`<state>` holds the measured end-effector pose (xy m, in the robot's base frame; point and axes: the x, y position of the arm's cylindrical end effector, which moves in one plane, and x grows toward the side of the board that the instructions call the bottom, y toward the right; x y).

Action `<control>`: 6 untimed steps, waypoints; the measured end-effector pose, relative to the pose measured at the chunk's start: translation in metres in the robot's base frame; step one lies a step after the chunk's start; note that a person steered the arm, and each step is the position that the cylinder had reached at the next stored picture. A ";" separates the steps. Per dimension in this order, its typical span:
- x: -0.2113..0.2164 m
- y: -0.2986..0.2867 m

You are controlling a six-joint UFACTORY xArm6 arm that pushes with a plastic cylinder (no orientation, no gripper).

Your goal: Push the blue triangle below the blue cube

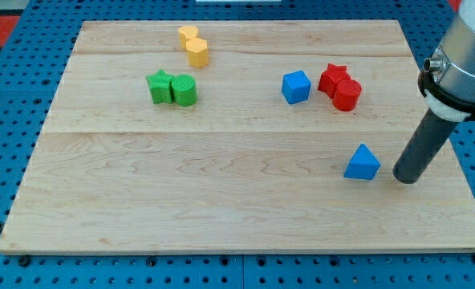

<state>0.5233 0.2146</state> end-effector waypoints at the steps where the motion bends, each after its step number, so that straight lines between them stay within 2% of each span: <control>1: -0.004 -0.006; 3: -0.024 -0.075; 5: -0.029 -0.097; 6: -0.078 -0.081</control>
